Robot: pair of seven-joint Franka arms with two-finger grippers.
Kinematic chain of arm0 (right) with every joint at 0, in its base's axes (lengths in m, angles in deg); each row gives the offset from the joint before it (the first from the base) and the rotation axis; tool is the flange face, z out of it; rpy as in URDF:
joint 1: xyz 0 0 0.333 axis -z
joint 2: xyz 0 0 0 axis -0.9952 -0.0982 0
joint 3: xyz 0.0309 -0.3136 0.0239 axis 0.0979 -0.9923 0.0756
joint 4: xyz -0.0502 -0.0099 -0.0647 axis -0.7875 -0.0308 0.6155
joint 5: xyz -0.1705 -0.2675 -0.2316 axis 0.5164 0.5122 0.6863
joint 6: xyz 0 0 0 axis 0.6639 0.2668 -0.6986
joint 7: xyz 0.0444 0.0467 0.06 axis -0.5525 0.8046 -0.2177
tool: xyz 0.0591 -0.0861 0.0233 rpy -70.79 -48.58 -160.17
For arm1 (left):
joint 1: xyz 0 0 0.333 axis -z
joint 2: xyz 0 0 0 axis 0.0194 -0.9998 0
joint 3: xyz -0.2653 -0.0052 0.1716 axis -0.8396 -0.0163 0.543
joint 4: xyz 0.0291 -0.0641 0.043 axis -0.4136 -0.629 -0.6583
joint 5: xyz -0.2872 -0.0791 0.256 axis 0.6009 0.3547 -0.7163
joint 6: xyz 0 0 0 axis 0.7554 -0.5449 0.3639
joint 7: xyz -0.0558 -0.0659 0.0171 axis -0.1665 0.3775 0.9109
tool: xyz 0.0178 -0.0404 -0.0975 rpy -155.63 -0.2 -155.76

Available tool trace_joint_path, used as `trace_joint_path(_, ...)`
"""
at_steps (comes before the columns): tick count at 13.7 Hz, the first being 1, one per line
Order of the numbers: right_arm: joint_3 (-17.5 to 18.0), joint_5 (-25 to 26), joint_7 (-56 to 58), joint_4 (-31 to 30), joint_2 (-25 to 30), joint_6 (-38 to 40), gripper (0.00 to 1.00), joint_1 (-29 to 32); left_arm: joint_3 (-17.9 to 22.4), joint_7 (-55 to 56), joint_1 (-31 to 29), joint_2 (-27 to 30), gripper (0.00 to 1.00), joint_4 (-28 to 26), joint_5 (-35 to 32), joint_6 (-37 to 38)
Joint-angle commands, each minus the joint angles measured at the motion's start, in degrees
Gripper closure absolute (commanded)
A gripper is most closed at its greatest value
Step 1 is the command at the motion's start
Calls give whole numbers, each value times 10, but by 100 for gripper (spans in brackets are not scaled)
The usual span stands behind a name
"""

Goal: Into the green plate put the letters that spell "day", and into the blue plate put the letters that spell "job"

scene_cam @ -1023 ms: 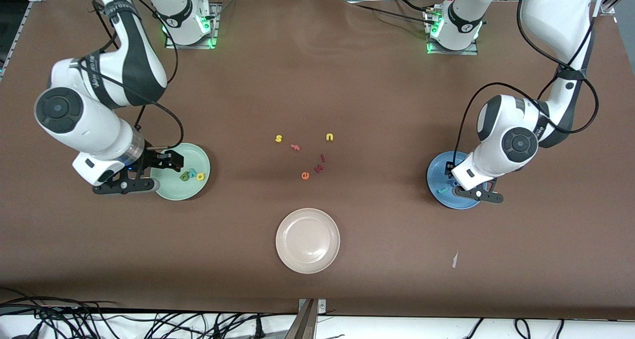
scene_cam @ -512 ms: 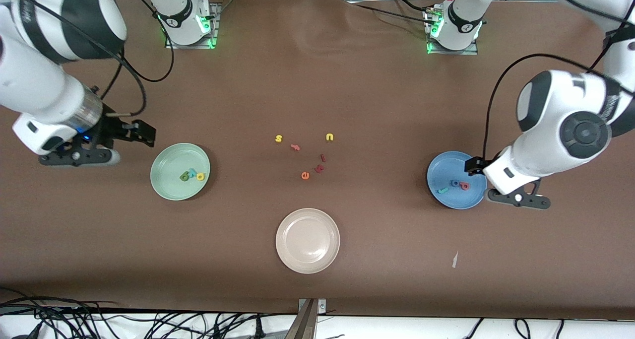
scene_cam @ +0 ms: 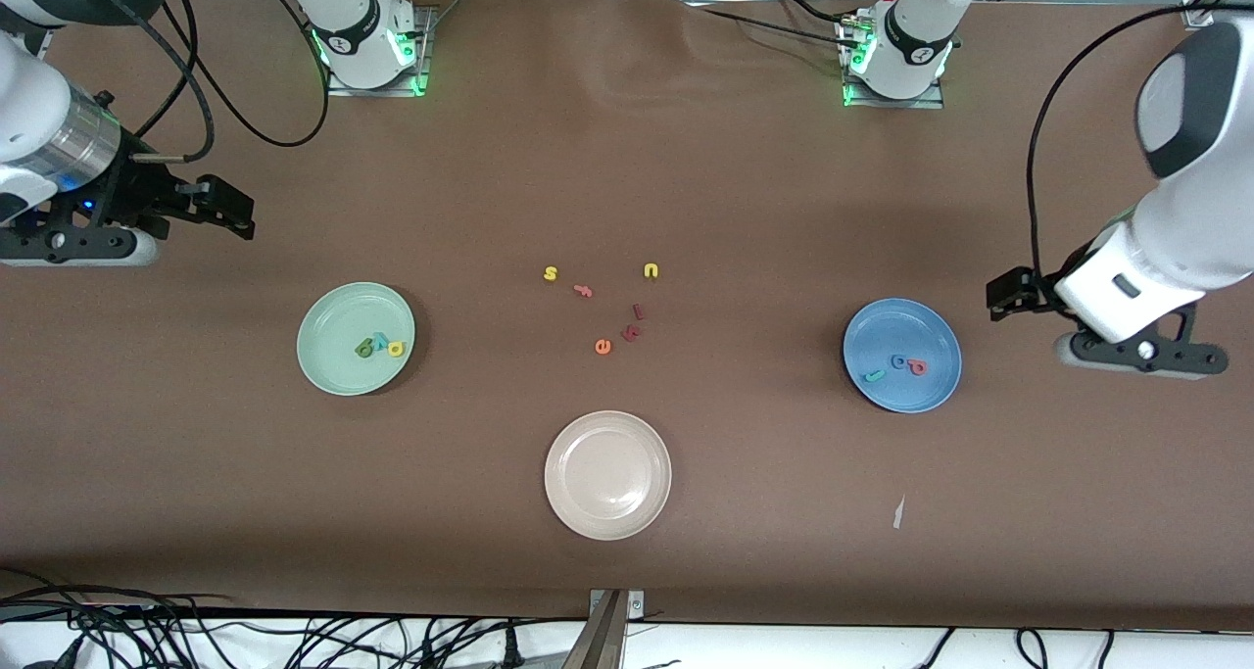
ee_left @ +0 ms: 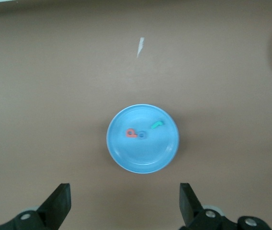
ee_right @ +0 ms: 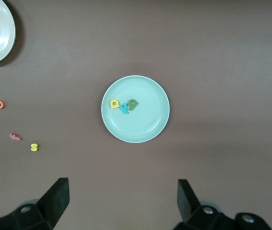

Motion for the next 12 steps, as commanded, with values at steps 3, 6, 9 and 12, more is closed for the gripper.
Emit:
trace_joint_path(3, 1, -12, 0, 13, -1, 22, 0, 1, 10, -10, -15, 49, 0, -45, 24, -1)
trace_joint_path(6, 0, -12, 1, 13, -1, 21, 0, 1, 14, -9, -15, 49, 0, -43, 20, 2)
trace_joint_path(9, 0, -12, 2, 13, -1, 22, 0, 1, 16, -11, -14, 47, 0, -38, 16, 13)
trace_joint_path(12, 0, -12, 5, 12, -2, 22, 0, 1, 19, -18, -15, 48, 0, -37, 21, 20)
